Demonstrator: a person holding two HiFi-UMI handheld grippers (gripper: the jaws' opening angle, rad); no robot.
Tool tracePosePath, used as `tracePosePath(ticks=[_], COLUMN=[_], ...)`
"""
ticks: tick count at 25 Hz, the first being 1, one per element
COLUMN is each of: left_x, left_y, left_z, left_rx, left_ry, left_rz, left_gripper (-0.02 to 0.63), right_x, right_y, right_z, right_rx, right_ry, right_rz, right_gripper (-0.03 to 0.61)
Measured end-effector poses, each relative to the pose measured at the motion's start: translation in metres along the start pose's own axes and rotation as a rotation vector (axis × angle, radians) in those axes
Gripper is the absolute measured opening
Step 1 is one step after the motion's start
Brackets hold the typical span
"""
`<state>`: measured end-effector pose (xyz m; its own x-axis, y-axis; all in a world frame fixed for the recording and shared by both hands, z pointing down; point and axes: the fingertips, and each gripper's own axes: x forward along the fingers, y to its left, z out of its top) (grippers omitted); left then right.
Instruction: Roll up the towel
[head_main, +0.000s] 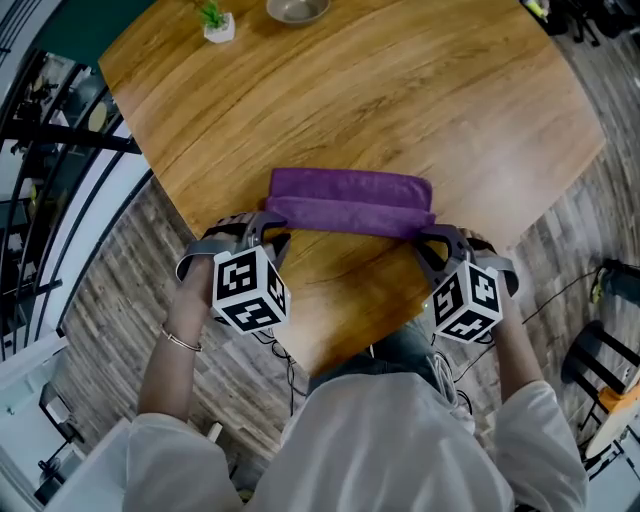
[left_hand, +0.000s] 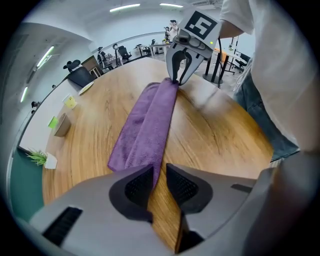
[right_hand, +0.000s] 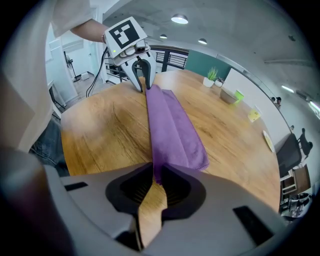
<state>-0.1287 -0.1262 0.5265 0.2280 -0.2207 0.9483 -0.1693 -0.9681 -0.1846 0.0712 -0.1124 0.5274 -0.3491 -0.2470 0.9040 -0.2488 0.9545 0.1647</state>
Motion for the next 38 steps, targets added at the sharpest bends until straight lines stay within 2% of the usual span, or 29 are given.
tracePosePath(ticks=[5,9,12,23,29,38], left_x=[0.004,0.007,0.005,-0.023,-0.031,-0.022], left_y=[0.005,0.008,0.006,-0.029,-0.012,0.024], left_z=[0.001,0.001,0.002,-0.003,0.001,0.004], left_rx=[0.027,0.061,0.054,-0.04,-0.155,-0.245], left_ry=[0.001,0.009,0.008,0.013,-0.004,0.011], left_rz=[0.024,0.074,0.097,-0.009,-0.048,-0.053], left_gripper=[0.063,0.042,0.033,0.028,0.028,0.028], right_x=[0.003,0.005,0.004,-0.021,-0.03,-0.022], right_y=[-0.001,-0.002,-0.001,0.031,0.014,-0.027], right_z=[-0.001,-0.001,-0.002,0.0,0.007,0.012], right_rx=[0.002,0.005,0.019,0.1,0.149,0.198], right_ry=[0.003,0.004,0.005,-0.027,-0.043,-0.043], right_rz=[-0.016,-0.022,-0.022,0.081,0.081,0.086], right_gripper=[0.047,0.031,0.025,0.023,0.023,0.023])
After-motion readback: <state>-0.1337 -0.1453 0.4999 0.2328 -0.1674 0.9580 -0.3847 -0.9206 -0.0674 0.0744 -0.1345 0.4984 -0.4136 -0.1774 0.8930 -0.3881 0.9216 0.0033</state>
